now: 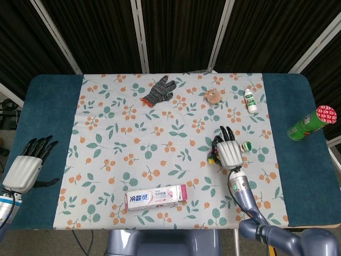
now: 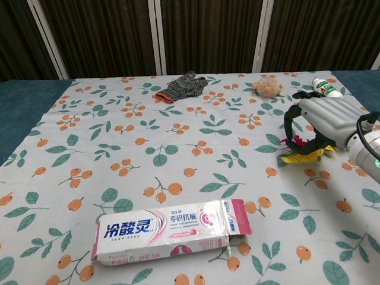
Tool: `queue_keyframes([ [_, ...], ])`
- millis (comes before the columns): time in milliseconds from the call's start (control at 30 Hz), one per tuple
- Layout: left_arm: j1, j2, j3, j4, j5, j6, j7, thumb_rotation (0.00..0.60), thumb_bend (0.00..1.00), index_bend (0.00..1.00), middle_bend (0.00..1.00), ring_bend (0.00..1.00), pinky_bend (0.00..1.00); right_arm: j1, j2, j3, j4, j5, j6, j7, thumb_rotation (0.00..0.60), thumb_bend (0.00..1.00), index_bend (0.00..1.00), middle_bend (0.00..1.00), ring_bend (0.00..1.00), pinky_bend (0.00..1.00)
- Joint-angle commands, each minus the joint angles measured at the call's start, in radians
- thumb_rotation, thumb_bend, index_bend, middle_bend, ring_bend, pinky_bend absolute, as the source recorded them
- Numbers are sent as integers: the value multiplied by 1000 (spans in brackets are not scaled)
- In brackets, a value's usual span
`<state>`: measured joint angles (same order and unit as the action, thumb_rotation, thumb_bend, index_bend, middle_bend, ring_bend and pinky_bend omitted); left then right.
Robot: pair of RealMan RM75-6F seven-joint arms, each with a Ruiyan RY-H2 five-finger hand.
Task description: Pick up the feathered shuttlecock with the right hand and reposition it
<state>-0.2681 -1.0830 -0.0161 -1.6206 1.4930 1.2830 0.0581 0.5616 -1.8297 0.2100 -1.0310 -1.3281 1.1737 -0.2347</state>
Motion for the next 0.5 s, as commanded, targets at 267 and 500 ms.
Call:
queue_keyframes([
  [267,0,-1,0,-1,-1,1,2,525,128,84,0,0,0,10,78,28,-145,-42,70,-38,600,369,634,358,5,0],
  [500,1,-2,-1,-1,-2,2,5,525,128,84,0,0,0,9,177,80,-293,-44,123,-95,600,369,643,364,5,0],
])
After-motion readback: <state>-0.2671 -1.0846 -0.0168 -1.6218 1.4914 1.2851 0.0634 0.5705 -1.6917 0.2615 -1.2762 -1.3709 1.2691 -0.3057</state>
